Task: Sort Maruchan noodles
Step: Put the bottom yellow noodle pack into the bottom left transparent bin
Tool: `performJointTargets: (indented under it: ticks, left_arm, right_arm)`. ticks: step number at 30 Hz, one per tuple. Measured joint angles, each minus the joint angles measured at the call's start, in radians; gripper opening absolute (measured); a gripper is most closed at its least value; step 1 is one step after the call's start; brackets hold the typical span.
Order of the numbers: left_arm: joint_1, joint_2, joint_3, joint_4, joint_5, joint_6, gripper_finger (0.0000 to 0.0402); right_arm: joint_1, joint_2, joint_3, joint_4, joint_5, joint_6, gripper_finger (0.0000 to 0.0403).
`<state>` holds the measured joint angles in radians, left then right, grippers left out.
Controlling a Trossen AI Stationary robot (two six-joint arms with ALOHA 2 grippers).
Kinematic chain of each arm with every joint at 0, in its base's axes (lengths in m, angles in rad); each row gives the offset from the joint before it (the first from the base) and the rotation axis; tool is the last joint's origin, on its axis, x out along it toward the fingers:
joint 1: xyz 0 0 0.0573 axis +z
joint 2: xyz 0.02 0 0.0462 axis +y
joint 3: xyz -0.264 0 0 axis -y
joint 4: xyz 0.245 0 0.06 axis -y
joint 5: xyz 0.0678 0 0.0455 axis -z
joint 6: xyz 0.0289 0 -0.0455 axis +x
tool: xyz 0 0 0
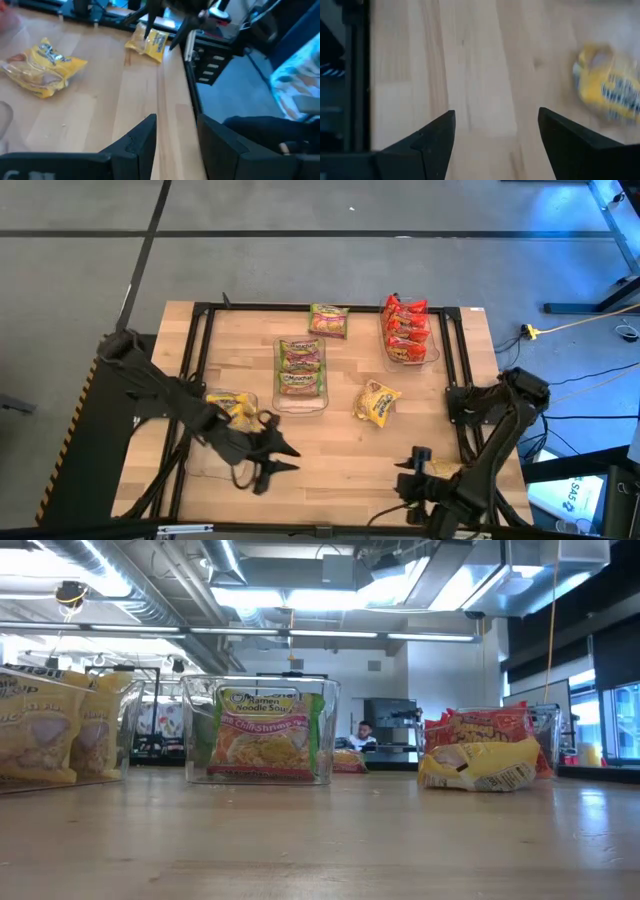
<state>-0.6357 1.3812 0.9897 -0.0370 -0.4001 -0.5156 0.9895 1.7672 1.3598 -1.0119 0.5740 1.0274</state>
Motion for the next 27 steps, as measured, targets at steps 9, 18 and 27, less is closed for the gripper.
performJointTargets:
  ticks: [9,18,27]
  left_arm:
    - [0.039,0.275,0.000,0.241,0.001,0.006,0.0135]
    - [0.086,0.354,0.000,0.294,0.047,-0.029,0.0135]
    - [0.070,0.354,0.000,0.294,0.078,-0.051,0.0135]
  right_arm:
    - [0.073,-0.161,-0.202,-0.034,-0.303,0.362,0.0253]
    - [0.090,-0.216,-0.316,0.096,-0.559,0.694,0.0253]
    - [0.077,-0.210,-0.426,0.135,-0.698,1.106,0.0253]
